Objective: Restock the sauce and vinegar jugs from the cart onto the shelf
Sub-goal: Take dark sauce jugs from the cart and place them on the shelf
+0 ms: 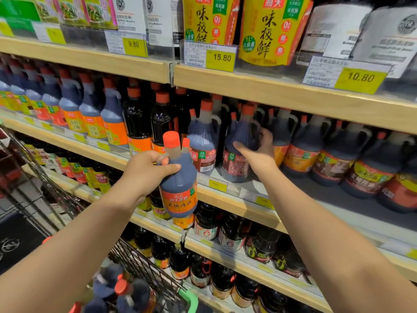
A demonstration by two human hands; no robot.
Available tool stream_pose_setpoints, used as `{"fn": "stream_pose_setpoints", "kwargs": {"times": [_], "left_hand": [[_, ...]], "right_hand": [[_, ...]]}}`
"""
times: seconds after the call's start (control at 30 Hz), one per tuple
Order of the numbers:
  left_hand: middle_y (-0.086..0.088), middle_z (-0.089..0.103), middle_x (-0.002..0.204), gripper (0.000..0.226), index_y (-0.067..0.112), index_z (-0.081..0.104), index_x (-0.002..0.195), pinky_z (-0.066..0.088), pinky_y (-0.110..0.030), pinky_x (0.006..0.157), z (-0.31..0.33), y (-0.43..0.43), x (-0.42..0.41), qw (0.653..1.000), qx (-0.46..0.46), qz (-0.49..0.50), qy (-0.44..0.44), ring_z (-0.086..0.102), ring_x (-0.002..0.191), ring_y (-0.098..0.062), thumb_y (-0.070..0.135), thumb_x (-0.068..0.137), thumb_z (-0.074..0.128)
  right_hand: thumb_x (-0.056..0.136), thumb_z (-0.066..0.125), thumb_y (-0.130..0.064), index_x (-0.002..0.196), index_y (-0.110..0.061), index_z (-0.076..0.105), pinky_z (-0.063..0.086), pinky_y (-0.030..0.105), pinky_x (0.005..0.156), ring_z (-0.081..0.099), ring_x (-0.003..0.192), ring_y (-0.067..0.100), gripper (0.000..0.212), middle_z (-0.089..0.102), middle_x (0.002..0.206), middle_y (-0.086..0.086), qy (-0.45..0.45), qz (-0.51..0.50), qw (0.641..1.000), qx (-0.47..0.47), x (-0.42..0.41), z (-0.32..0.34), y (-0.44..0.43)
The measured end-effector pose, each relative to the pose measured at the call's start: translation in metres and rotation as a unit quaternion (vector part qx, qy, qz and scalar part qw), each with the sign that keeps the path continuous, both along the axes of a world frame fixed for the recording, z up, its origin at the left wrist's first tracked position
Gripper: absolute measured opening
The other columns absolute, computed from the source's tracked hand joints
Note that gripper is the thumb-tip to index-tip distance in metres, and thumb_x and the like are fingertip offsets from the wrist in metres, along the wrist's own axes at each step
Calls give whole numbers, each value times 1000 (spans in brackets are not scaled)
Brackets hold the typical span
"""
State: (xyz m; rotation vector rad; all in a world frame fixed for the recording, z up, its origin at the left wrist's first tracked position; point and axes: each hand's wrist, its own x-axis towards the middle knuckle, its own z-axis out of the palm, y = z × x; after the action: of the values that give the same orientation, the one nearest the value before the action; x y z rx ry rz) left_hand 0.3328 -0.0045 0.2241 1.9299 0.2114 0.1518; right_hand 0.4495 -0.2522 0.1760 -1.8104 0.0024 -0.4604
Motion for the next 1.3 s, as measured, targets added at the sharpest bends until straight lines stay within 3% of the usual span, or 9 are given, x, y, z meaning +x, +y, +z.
{"fn": "stream_pose_setpoints", "kwargs": {"times": [0.13, 0.3, 0.43, 0.57, 0.8, 0.93, 1.0, 1.17, 1.3], "left_hand": [[6, 54, 122, 15, 11, 53, 74, 48, -40, 80, 19, -13, -8, 983, -155, -16, 94, 54, 103, -13, 5, 84, 62], [-11, 56, 104, 15, 2, 54, 76, 42, -47, 97, 58, -43, -27, 898, -391, -12, 201, 47, 121, -25, -7, 86, 49], [-13, 50, 92, 13, -1, 52, 73, 38, -47, 106, 88, -69, -51, 869, -442, -53, 218, 52, 107, -27, -6, 85, 48], [-20, 35, 137, 43, -4, 39, 129, 38, -47, 102, 107, -93, -79, 817, -525, -86, 222, 30, 137, -35, -4, 87, 49], [-18, 47, 126, 20, -4, 47, 109, 32, -46, 108, 115, -118, -110, 798, -543, -114, 237, 39, 133, -26, -1, 90, 46], [-10, 37, 134, 48, 6, 37, 132, 34, -43, 104, 116, -121, -113, 789, -538, -146, 260, 35, 134, -19, 5, 87, 50], [0, 41, 116, 41, 12, 43, 124, 42, -42, 91, 118, -117, -115, 785, -504, -223, 282, 44, 123, -18, 11, 84, 54], [4, 67, 98, 19, 23, 70, 87, 42, -39, 90, 82, -96, -86, 916, -239, -252, 203, 61, 99, -9, 16, 85, 53], [-1, 59, 113, 32, 16, 60, 119, 42, -22, 75, 12, -97, -46, 961, 103, -230, 111, 55, 92, -13, 8, 90, 47]], "right_hand": [[82, 69, -26, 123, -8, 50, 41, 29, 95, 50, 110, 17, 49, 53, 116, 2, -31, -86, 992, -87, -49, -4, -1], [85, 62, -28, 112, -6, 53, 44, 38, 87, 48, 100, 20, 36, 48, 105, 1, -114, -23, 972, -205, -157, -19, 36], [76, 71, -49, 135, -9, 41, 41, 40, 93, 46, 115, 26, 78, 50, 123, 8, -31, 21, 955, -295, -216, -28, 66], [63, 77, -55, 143, -13, 27, 36, 43, 102, 37, 128, 27, 103, 41, 138, 8, 49, -100, 971, -211, -230, -19, 85], [59, 80, -47, 134, -14, 35, 44, 43, 93, 42, 121, 26, 94, 47, 125, 7, 21, -167, 967, -190, -230, -12, 63], [58, 79, -38, 126, -14, 42, 48, 41, 82, 46, 110, 25, 81, 49, 112, 4, -30, -158, 970, -181, -227, -10, 38], [59, 80, -33, 126, -14, 43, 46, 36, 83, 47, 110, 25, 79, 49, 113, 3, -50, -148, 973, -172, -222, -9, 22], [57, 83, -19, 126, -15, 45, 46, 37, 89, 46, 113, 18, 79, 45, 115, -5, -82, -127, 979, -135, -209, -1, -21], [57, 86, -23, 126, -10, 49, 44, 41, 95, 50, 115, 22, 79, 55, 120, 5, -97, -136, 976, -140, -178, 8, -48]]}}
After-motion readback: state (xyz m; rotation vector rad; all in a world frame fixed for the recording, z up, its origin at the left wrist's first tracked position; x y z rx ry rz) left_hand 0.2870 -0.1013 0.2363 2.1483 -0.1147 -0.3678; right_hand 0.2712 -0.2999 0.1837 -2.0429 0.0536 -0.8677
